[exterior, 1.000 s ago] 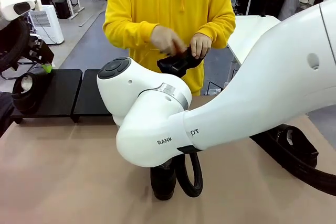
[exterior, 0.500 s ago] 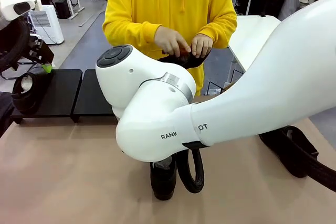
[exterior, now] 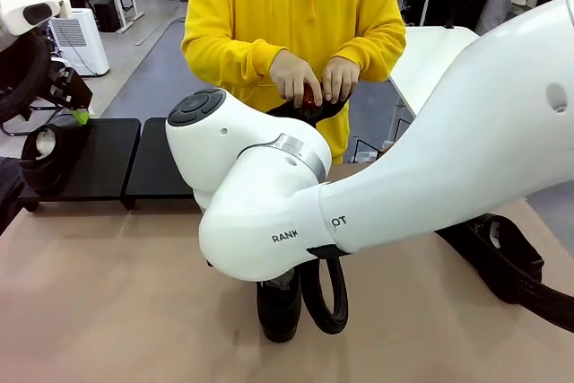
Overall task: Organize the shoes by placing them on the stand.
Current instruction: Place the Shoe from the middle of the table onto the Shoes Stand.
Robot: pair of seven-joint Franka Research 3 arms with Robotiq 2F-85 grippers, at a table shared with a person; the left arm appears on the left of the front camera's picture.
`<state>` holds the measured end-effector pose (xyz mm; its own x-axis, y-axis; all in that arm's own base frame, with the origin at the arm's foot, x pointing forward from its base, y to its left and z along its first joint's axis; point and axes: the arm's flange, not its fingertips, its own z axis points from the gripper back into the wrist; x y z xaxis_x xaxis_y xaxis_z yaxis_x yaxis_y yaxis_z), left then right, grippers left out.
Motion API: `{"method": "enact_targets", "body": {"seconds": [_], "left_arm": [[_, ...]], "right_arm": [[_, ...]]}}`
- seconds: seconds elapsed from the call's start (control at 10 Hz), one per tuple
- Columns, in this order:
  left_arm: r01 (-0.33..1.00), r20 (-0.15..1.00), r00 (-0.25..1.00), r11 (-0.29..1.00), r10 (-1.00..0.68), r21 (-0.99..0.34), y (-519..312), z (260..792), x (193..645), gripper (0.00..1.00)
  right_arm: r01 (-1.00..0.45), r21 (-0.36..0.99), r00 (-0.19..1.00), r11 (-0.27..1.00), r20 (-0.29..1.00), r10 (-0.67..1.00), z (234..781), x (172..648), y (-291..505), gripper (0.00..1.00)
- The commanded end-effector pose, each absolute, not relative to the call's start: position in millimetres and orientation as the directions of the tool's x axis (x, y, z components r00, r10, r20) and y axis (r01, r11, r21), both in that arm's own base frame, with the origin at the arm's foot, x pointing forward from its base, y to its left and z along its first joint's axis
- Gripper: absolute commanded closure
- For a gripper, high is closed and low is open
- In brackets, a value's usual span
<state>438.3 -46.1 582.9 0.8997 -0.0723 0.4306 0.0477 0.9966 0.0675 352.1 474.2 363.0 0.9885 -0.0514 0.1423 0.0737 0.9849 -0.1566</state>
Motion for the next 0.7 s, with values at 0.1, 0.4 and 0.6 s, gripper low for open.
{"method": "enact_targets", "body": {"seconds": [0.1, 0.4, 0.6], "left_arm": [[0.043, 0.436, 0.898, 0.997, -0.063, 0.057, -44, 583, 437, 0.05], [0.043, 0.436, 0.898, 0.997, -0.063, 0.057, -44, 583, 437, 0.05], [0.043, 0.436, 0.898, 0.997, -0.063, 0.057, -44, 583, 437, 0.05]], "right_arm": [[0.075, -0.144, 0.987, 0.987, 0.149, -0.053, 366, 353, 475, 0.0], [0.074, -0.156, 0.988, 0.985, 0.143, -0.051, 363, 352, 474, 0.0], [0.006, -0.06, 0.979, 0.998, 0.205, 0.006, 409, 323, 429, 0.0]]}}
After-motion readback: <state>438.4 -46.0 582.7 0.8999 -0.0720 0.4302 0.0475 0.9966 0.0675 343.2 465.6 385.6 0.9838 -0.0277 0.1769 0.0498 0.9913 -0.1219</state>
